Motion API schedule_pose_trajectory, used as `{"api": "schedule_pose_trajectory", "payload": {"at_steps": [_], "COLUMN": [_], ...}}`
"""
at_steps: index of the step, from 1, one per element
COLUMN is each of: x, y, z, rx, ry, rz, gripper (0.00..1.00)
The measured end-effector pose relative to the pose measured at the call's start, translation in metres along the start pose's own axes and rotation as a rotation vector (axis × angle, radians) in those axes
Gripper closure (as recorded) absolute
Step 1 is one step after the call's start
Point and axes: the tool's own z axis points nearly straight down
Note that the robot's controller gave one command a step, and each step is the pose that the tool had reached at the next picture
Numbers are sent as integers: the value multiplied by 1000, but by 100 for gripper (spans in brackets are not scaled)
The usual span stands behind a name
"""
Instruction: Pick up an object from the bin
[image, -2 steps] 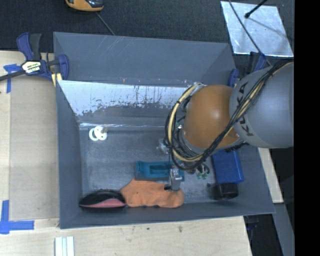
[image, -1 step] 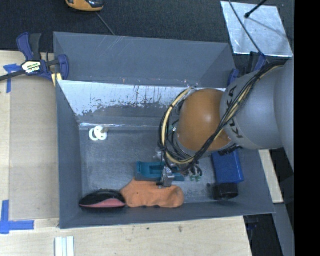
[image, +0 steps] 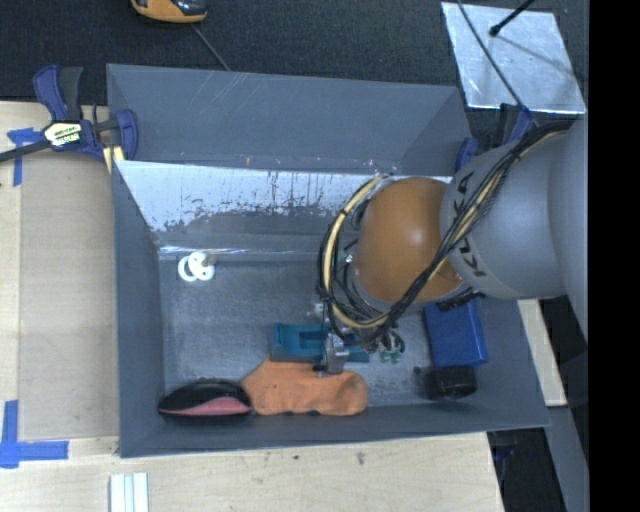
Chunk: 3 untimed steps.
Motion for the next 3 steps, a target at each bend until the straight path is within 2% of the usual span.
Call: {"api": "schedule_pose_trajectory", "payload": {"at_steps": [1,2,3], "x": [-6,-6,-8], "y": [-8,-8,-1], "z": [-96,-96,-137], "rx": [1,1,1], "ry": [5,5,12], "rz": [13,13,25], "gripper": [100,100,100]}}
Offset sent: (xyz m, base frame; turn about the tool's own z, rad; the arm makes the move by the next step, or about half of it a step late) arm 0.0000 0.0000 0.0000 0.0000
